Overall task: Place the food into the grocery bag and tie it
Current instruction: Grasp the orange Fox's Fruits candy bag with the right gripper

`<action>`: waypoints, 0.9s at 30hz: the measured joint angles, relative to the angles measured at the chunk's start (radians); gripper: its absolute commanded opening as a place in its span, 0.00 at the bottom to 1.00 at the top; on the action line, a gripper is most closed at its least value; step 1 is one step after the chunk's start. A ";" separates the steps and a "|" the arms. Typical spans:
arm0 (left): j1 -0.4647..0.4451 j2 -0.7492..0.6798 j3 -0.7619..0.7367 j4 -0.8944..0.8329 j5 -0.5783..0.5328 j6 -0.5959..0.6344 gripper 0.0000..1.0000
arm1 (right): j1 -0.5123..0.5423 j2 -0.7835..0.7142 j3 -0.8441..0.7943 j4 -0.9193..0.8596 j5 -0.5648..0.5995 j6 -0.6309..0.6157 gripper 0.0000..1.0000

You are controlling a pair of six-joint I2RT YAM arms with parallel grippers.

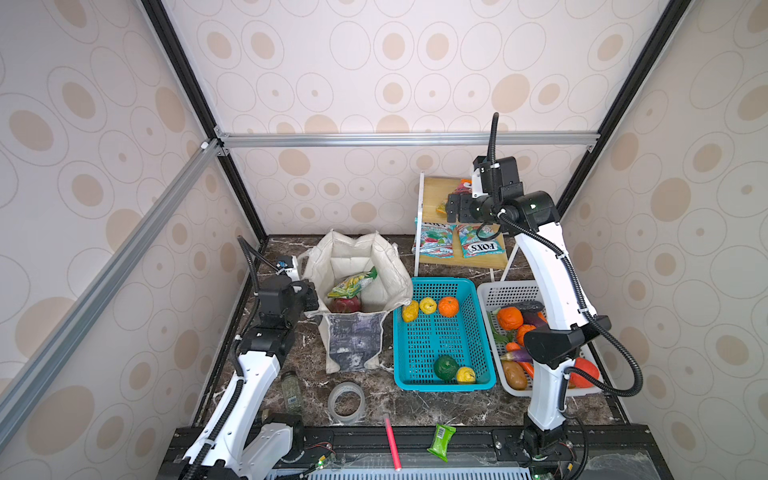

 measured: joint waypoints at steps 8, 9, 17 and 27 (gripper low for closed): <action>0.000 0.000 0.000 0.001 0.003 0.000 0.00 | -0.024 -0.231 -0.271 0.069 0.003 0.141 0.96; 0.000 0.000 0.000 0.001 0.003 0.000 0.00 | -0.031 -0.264 -0.312 0.083 0.000 0.160 0.95; 0.000 -0.002 0.000 0.002 0.006 -0.002 0.00 | -0.054 -0.370 -0.526 0.228 -0.068 0.293 0.64; 0.000 -0.012 0.000 0.001 0.006 -0.006 0.00 | -0.058 -0.370 -0.647 0.332 -0.123 0.372 0.60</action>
